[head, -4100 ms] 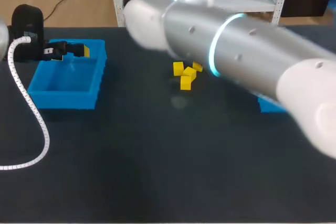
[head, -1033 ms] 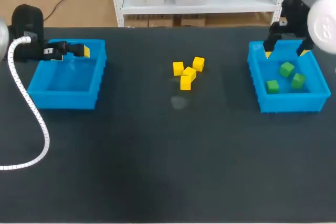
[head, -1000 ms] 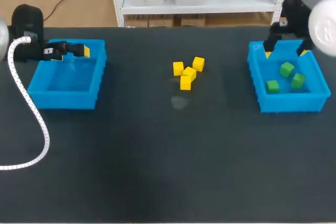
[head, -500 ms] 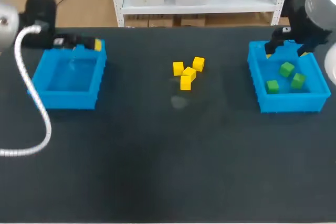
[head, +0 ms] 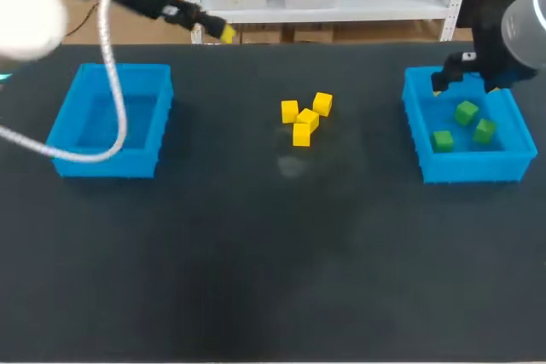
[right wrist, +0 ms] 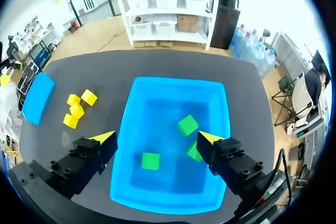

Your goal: Put the green cubes in the right bin and the yellow cubes in the left bin.

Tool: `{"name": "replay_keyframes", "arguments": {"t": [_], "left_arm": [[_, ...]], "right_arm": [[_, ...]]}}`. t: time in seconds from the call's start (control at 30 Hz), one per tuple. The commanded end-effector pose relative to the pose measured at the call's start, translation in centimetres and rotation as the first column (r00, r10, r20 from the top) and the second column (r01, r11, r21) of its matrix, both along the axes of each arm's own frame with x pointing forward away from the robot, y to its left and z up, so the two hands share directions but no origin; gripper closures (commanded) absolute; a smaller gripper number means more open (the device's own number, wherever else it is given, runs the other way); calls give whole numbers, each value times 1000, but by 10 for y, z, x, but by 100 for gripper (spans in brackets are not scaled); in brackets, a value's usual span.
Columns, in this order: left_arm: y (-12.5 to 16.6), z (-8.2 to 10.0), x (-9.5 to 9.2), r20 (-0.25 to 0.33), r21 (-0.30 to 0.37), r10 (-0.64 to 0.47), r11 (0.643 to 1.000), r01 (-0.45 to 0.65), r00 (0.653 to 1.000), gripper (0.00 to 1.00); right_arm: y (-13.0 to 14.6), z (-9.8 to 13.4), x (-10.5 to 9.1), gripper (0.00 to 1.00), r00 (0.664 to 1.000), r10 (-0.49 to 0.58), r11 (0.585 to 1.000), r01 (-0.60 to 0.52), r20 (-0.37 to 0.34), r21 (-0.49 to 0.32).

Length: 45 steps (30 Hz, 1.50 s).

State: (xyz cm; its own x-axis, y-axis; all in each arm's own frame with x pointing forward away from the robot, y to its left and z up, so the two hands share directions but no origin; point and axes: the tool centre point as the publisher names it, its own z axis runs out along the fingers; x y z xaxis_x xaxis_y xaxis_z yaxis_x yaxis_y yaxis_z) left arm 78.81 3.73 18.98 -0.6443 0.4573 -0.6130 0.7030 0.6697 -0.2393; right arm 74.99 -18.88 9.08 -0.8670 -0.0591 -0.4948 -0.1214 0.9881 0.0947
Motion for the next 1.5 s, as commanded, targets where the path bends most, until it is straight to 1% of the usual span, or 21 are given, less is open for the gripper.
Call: {"name": "replay_keyframes", "arguments": {"t": [0.03, 0.1, 0.2, 0.27, 0.37, 0.4, 0.53, 0.6, 0.63, 0.67, 0.77, 0.9, 1.0, 1.07, 1.13, 1.2, 1.27, 1.43, 1.5], "left_arm": [[-79, -11, 61, -156, 131, -118, 982, 139, 981, 0], [-94, -19, 59, -162, 151, -171, 969, 196, 972, 0], [-110, -33, 59, -195, 159, -205, 958, 237, 959, 0], [-118, -40, 56, -205, 183, -225, 947, 263, 952, 0], [-125, -54, 56, -217, 250, -248, 921, 299, 944, 0], [-126, -62, 56, -216, 300, -260, 899, 318, 941, 0], [-124, -80, 58, -230, 383, -281, 854, 352, 932, 0], [-123, -89, 59, -242, 425, -295, 824, 375, 924, 0], [-122, -91, 60, -245, 434, -298, 818, 379, 923, 0], [-121, -95, 61, -247, 454, -309, 800, 391, 919, 0], [-119, -101, 63, -264, 466, -325, 781, 415, 908, 0], [-114, -103, 64, -277, 461, -345, 771, 439, 897, 0], [-109, -102, 59, -292, 444, -383, 757, 479, 876, 0], [-105, -104, 54, -305, 438, -415, 738, 513, 857, 0], [-101, -106, 50, -316, 438, -428, 726, 530, 847, 0], [-97, -110, 47, -323, 443, -431, 718, 537, 842, 0], [-95, -115, 45, -335, 463, -428, 701, 543, 839, 0], [-96, -129, 42, -349, 476, -427, 686, 550, 834, 0], [-98, -136, 40, -353, 498, -433, 663, 558, 830, 0]], "right_arm": [[0, -1, -3, 0, 998, -10, 1000, 10, 68, 4], [0, -1, -3, 0, 998, -10, 1000, 10, 68, 4], [0, -1, -3, 0, 998, -10, 1000, 10, 68, 4], [0, -1, -3, 0, 998, -10, 1000, 10, 68, 4], [0, -1, -3, 0, 998, -10, 1000, 10, 68, 4], [0, -1, -3, 0, 998, -10, 1000, 10, 68, 4], [0, -1, -3, 0, 998, -10, 1000, 10, 68, 4], [0, -1, -3, 0, 998, -10, 1000, 10, 68, 4], [0, -1, -3, 0, 998, -10, 1000, 10, 68, 4], [0, -1, -3, 0, 998, -10, 1000, 10, 68, 4], [0, -1, -3, 0, 998, -10, 1000, 10, 68, 4], [0, -1, -3, 0, 998, -10, 1000, 10, 68, 4], [0, -1, -3, 0, 998, -10, 1000, 10, 68, 4], [0, -1, -3, 0, 998, -10, 1000, 10, 68, 4], [0, -1, -3, 0, 998, -10, 1000, 10, 68, 4], [0, -1, -3, 0, 998, -10, 1000, 10, 68, 4], [0, -1, -3, 0, 998, -10, 1000, 10, 68, 4], [0, -1, -3, 0, 998, -10, 1000, 10, 68, 4], [0, -1, -3, 0, 998, -10, 1000, 10, 68, 4]]}}
